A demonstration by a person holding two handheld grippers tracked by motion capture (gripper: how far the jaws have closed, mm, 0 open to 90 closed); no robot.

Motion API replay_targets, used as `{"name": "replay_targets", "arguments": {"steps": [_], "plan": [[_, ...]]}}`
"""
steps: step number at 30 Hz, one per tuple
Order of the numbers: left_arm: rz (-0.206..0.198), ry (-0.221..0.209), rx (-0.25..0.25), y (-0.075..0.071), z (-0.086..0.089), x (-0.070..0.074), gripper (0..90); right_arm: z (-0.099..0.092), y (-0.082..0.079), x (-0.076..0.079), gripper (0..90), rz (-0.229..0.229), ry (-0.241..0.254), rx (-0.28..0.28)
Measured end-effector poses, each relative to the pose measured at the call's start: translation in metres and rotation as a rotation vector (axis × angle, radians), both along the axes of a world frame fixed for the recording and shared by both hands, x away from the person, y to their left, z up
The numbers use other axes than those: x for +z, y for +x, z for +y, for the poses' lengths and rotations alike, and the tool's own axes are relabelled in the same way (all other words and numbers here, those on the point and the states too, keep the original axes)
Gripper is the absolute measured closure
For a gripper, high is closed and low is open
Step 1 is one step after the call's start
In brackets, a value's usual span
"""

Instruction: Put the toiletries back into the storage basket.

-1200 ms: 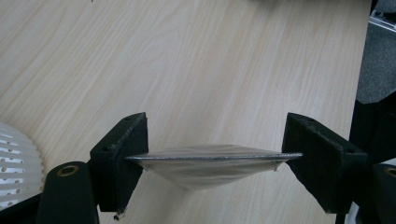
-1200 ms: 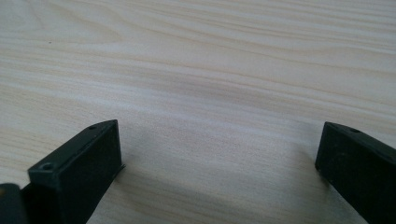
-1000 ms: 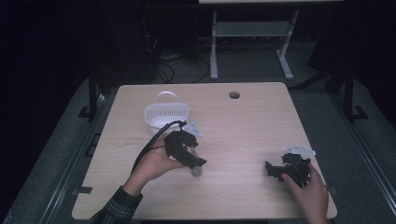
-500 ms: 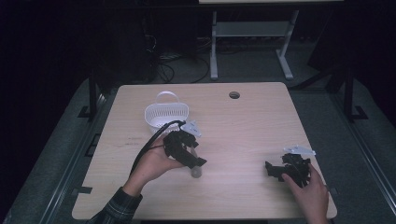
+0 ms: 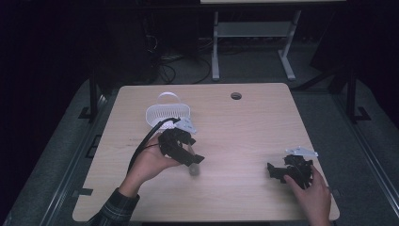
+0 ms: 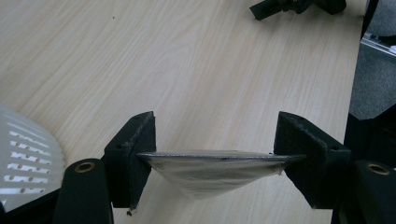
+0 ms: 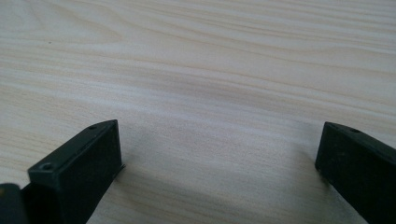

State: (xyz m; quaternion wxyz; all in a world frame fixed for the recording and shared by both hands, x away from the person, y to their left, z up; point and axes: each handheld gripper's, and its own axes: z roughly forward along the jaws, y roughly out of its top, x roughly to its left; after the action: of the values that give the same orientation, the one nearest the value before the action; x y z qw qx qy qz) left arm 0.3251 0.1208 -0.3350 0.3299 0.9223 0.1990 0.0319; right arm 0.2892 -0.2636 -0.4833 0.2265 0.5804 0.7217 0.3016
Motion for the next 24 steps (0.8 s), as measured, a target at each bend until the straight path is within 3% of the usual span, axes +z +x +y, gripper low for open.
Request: {"name": "replay_targets", "arguments": {"steps": [24], "plan": [[-0.009,-0.022,0.091,0.008,0.036,0.005,29.4,0.0,0.0,0.0,0.0,-0.001,0.0,0.001]]}}
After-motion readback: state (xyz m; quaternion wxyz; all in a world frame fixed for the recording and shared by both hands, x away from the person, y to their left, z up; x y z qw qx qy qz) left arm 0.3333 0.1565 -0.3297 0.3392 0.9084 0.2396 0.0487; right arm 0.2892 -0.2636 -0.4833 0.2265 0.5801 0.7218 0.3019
